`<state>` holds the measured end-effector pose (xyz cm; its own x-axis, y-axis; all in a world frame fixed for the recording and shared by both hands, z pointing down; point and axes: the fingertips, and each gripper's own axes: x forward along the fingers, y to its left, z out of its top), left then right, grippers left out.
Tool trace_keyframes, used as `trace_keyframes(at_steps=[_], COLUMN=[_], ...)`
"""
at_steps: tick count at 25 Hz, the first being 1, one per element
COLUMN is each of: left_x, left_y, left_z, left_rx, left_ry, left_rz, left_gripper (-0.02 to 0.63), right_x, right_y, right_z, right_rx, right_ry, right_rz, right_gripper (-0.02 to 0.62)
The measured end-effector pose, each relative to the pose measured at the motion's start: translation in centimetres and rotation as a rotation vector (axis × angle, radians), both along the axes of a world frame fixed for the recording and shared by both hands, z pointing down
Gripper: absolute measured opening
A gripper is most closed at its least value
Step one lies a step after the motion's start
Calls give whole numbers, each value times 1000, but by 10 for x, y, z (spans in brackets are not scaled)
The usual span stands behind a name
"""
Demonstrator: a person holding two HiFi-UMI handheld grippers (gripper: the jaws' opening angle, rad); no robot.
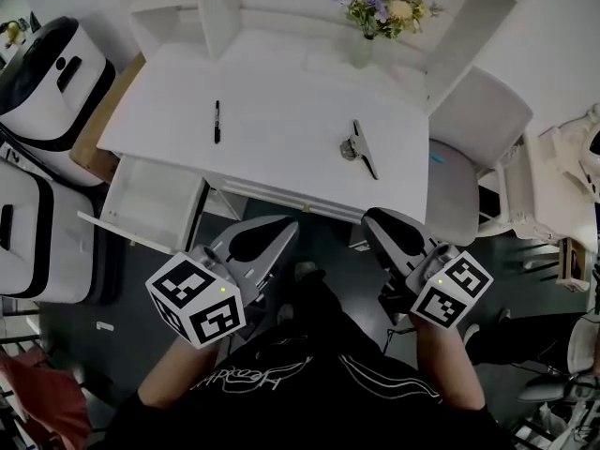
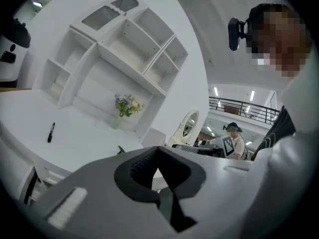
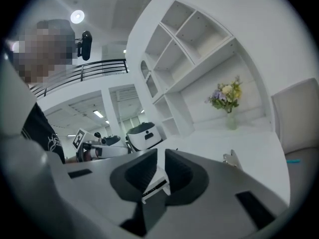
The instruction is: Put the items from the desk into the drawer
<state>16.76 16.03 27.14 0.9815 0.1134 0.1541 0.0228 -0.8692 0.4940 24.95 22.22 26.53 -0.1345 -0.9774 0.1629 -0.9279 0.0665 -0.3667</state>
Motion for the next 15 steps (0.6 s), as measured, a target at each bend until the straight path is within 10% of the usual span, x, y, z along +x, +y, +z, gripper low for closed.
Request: trace_keyframes(at_steps=[15], left_x=[78], left_y=[-95], left_z=[32], left_rx=[-16], left_ry=[-121], left_rz=[-39], left_gripper=[9], right_x=[109], right_y=[-87], right_z=[74], right_rx=[-149], right_ry=[13], right_rz=[26], right_gripper=[118])
